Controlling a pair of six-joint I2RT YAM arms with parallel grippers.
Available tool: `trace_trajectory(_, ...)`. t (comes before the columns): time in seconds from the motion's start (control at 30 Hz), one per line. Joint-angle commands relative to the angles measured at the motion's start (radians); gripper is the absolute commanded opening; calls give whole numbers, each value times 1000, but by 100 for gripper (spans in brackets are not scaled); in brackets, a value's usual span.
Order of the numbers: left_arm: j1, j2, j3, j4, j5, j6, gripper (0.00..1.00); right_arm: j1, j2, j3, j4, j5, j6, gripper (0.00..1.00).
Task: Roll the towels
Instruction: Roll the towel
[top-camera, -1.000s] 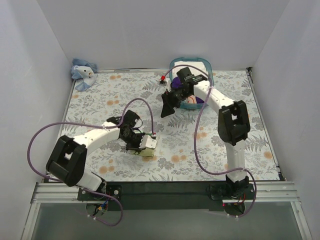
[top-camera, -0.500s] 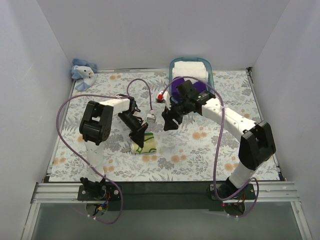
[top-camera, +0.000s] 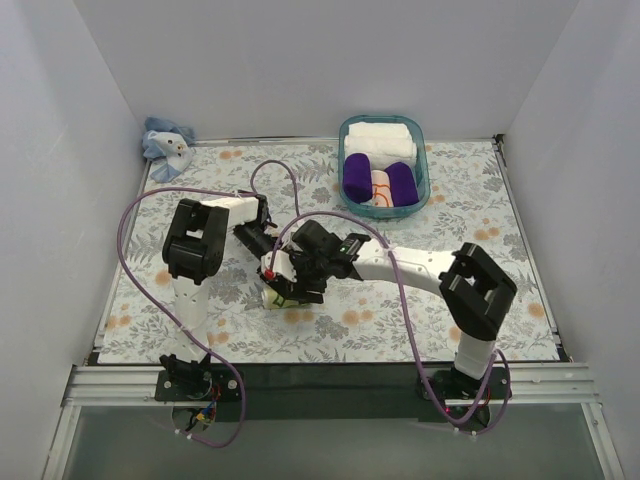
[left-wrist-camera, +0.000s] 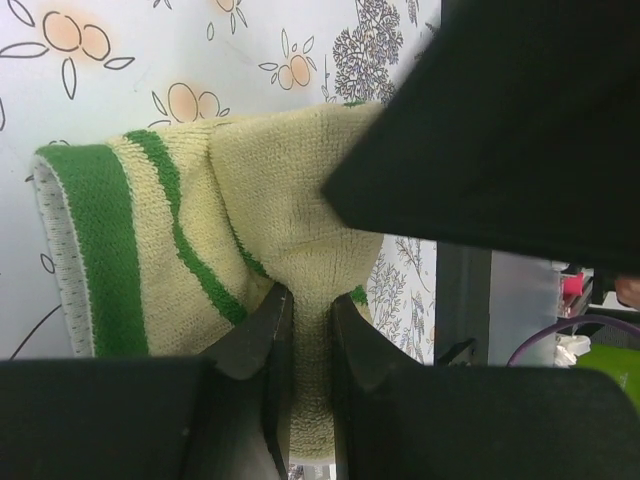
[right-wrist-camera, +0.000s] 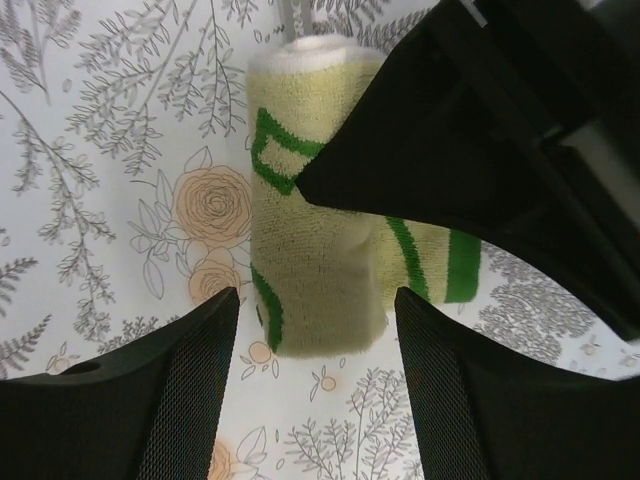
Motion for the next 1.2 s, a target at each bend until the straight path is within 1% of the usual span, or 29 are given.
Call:
trace_trajectory(0.0,6,51,-13,171,-154,61,6,8,61,40,65,27,-27,59)
trace_trajectory(0.1,7,60,-9,168,-149,66,8,15,109,55,68,10,-36,57)
trace_trajectory(0.17,9,63,-3,166,-149,64,9,15,141,59,68,7,-42,51)
trace_trajectory(0.23,15,60,2,171,-132,64,11,16,157,56,67,-2,-46,41)
trace_trajectory(0.27,20,54,0,174,-126,64,13,16,161,56,57,-9,-47,27)
trace_trajectory(0.3,29,48,-1,179,-121,64,19,14,166,54,48,-31,-52,20)
trace_trajectory(0.33,35,22,-9,188,-111,57,22,14,164,52,37,-47,-52,6)
trace_trajectory(0.37,44,5,-16,214,-103,55,24,9,163,52,15,-67,-50,1)
trace_trajectory(0.43,81,-51,-33,238,-92,52,28,-6,164,55,-12,-130,-35,1)
trace_trajectory(0.47,96,-67,-35,240,-79,52,29,-12,174,62,-48,-148,-30,1)
trace_trajectory(0.5,134,-85,-35,239,-68,54,30,-20,184,71,-73,-182,-30,1)
trace_trajectory(0.53,156,-102,-33,232,-54,58,32,-24,195,88,-100,-199,-23,1)
trace_trajectory(0.57,177,-134,-27,220,-28,63,34,-43,225,120,-161,-241,-18,1)
trace_trajectory(0.6,225,-150,-24,216,-13,66,35,-53,241,140,-191,-265,-13,1)
trace_trajectory(0.67,272,-202,-24,208,9,67,37,-90,284,169,-252,-312,16,1)
trace_trajectory(0.73,360,-239,-36,211,46,66,38,-125,312,206,-272,-374,42,1)
trace_trajectory(0.77,383,-259,-47,212,61,70,40,-136,345,229,-313,-395,52,1)
trace_trajectory(0.8,423,-303,-79,214,82,81,48,-145,368,279,-341,-436,59,1)
trace_trajectory(0.87,455,-348,-114,225,96,95,50,-170,428,338,-415,-498,75,1)
trace_trajectory(0.9,477,-419,-165,240,98,97,50,-178,446,361,-433,-519,85,1)
trace_trajectory(0.97,486,-516,-235,318,92,95,53,-196,492,423,-476,-558,106,1)
trace_trajectory(1.0,483,-574,-322,362,77,90,55,-202,511,445,-492,-594,125,1)
trace_trajectory(1.03,480,-713,-379,466,57,83,67,-211,528,485,-510,-613,129,1)
trace_trajectory(1.07,471,-784,-430,525,32,75,71,-218,566,506,-545,-633,138,1)
trace_trajectory(1.1,430,-850,-482,585,-4,69,73,-222,585,522,-564,-677,143,1)
trace_trajectory(1.13,399,-989,-591,690,-78,67,74,-233,600,543,-578,-699,155,1)
trace_trajectory(1.17,370,-1047,-637,740,-110,75,75,-238,630,551,-591,-719,166,1)
